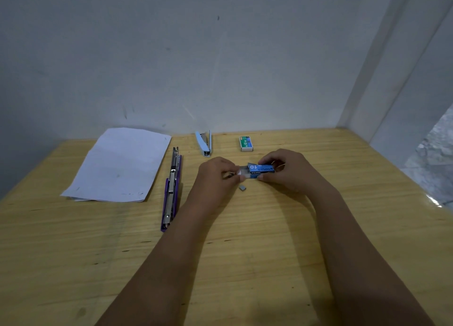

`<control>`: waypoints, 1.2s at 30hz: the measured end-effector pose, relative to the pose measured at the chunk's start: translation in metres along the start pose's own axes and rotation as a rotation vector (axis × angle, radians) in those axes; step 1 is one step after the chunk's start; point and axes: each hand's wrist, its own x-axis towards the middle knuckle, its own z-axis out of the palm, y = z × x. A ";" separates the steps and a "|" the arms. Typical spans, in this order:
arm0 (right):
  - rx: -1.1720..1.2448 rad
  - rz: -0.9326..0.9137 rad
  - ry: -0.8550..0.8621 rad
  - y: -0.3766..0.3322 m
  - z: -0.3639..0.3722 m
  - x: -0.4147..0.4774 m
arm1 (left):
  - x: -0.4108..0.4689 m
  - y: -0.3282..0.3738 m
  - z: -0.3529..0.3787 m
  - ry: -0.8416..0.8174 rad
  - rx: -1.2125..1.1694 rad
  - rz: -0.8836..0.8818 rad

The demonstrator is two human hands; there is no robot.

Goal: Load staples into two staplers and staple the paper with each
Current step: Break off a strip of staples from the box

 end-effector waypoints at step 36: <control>0.104 0.042 0.150 -0.006 0.000 -0.005 | 0.000 0.000 0.000 -0.024 0.060 -0.055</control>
